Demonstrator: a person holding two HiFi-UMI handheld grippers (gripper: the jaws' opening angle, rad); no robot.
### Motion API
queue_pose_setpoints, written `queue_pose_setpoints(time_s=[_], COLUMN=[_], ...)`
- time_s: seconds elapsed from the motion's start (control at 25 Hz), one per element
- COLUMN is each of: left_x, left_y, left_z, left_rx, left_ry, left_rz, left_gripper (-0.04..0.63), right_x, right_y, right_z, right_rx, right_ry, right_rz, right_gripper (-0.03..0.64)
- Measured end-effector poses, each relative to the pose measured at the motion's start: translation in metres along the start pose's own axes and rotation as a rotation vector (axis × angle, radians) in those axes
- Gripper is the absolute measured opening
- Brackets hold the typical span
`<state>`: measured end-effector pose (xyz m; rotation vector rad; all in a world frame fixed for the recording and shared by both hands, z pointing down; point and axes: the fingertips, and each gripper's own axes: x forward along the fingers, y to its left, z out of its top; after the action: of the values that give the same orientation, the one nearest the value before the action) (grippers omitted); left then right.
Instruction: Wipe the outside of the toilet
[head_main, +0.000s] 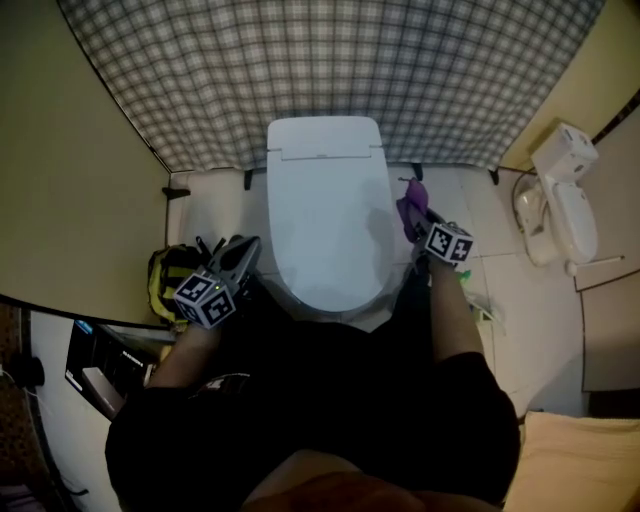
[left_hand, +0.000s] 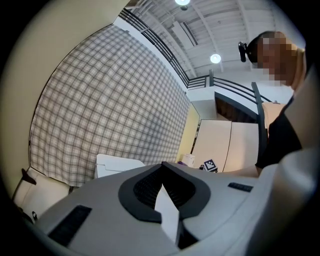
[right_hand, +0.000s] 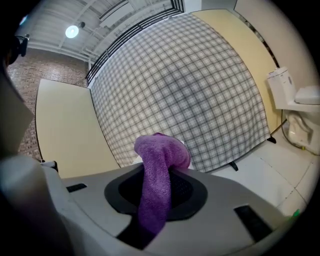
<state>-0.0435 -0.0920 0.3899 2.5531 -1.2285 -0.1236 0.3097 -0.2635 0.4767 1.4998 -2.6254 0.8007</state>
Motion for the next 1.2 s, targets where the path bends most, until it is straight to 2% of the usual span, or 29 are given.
queue_pose_setpoints(time_s=[0.2, 0.44, 0.72, 0.88, 1.0, 1.12, 1.2], left_x=[0.002, 0.002, 0.029, 0.058, 0.080, 0.086, 0.086], left_y=[0.013, 0.053, 0.124, 0.162, 0.183, 0.191, 0.198], left_z=[-0.005, -0.013, -0.009, -0.010, -0.011, -0.024, -0.036], left_rx=[-0.017, -0.020, -0.010, -0.022, -0.026, -0.060, -0.056], left_ry=[0.026, 0.035, 0.052, 0.087, 0.081, 0.099, 0.132], left_rz=[0.032, 0.068, 0.139, 0.146, 0.125, 0.100, 0.095], left_gripper=[0.003, 0.004, 0.004, 0.003, 0.003, 0.003, 0.003], right_x=[0.044, 0.130, 0.243, 0.307, 0.354, 0.387, 0.402], right_y=[-0.022, -0.055, -0.106, -0.132, -0.141, -0.149, -0.152], right_z=[0.029, 0.072, 0.122, 0.130, 0.131, 0.111, 0.097], right_rx=[-0.009, -0.049, -0.163, -0.206, -0.207, -0.203, -0.212], right_ry=[0.022, 0.049, 0.104, 0.116, 0.099, 0.118, 0.153], right_rz=[-0.028, -0.094, -0.182, -0.222, -0.212, -0.202, -0.184], right_gripper=[0.092, 0.092, 0.092, 0.092, 0.092, 0.092, 0.092])
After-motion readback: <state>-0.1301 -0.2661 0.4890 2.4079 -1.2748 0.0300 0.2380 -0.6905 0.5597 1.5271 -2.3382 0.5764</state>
